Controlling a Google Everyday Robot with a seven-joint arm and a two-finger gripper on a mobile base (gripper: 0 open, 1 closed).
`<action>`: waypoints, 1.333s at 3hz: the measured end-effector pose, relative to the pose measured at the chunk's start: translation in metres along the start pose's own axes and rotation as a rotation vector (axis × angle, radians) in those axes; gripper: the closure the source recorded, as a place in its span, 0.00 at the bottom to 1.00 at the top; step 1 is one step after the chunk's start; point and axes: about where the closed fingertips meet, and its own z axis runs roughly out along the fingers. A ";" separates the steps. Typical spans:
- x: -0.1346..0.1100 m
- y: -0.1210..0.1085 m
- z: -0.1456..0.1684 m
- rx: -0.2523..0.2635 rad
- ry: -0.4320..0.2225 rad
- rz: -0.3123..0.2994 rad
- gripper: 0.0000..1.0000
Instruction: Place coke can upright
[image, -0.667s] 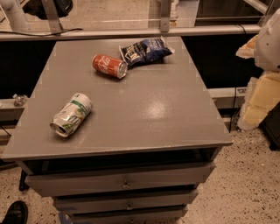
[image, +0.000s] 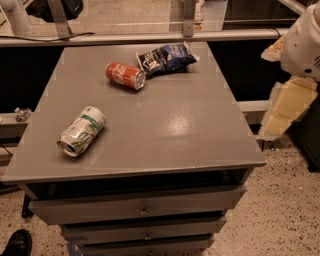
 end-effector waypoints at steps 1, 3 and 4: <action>-0.034 -0.017 0.018 0.009 -0.069 0.013 0.00; -0.135 -0.056 0.074 -0.013 -0.157 0.061 0.00; -0.189 -0.068 0.108 -0.042 -0.177 0.083 0.00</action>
Offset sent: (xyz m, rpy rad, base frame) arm 0.1192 0.1424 -0.0106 0.2131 -0.0304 -0.0203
